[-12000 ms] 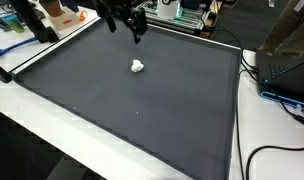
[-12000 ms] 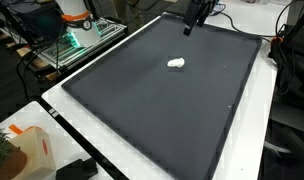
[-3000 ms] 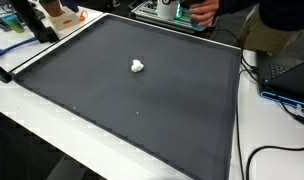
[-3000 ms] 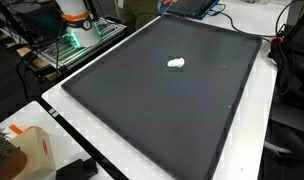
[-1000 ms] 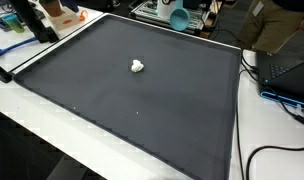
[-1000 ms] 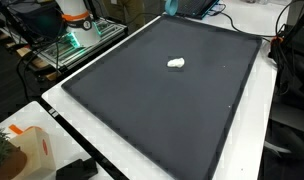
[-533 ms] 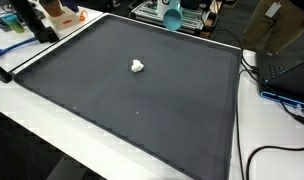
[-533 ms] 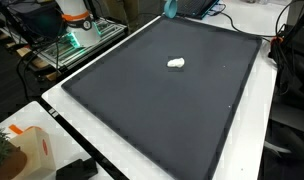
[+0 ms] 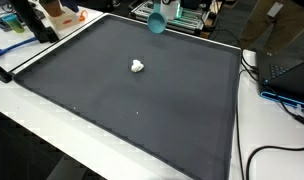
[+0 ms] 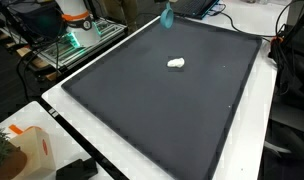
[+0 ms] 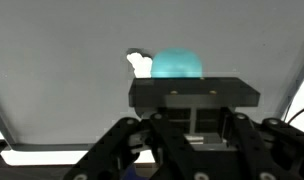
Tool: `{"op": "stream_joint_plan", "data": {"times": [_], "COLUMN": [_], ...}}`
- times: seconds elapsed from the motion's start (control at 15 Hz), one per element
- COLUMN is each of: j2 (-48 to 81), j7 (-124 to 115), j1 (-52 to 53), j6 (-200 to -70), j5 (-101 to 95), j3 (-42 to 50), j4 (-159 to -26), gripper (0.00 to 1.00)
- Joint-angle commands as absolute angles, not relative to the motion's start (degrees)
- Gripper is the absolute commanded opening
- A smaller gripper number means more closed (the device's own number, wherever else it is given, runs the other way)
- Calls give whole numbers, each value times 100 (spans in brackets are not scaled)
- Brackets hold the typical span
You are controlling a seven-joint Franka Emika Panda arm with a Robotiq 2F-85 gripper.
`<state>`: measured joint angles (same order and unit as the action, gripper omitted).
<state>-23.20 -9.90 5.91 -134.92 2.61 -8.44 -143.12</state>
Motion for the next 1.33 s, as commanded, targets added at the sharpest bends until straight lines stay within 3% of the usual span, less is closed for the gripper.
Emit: {"op": "stream_joint_plan", "data": {"times": [0.0,0.07,0.13,0.33,0.4,1.2,1.27], "j2": [-1505,-1356,-1768,-1355,-1238,-492,-434], "j7": [-364,-376,-546,-420,-468,1707,1752], "j1": [488,439,523,438,382,416,405], "j6": [-13514,-13492,-13488,-13492,-13658,-13626,-13639], "j5": [186,243,257,258,28,71,75], "j3": [-566,-495,-615,-486,-519,-230,-216], "j4": [-13826,-13730,-14017,-13770,-13723,-13451,-13426], "gripper": [21,21,46,46,21,21,46]}}
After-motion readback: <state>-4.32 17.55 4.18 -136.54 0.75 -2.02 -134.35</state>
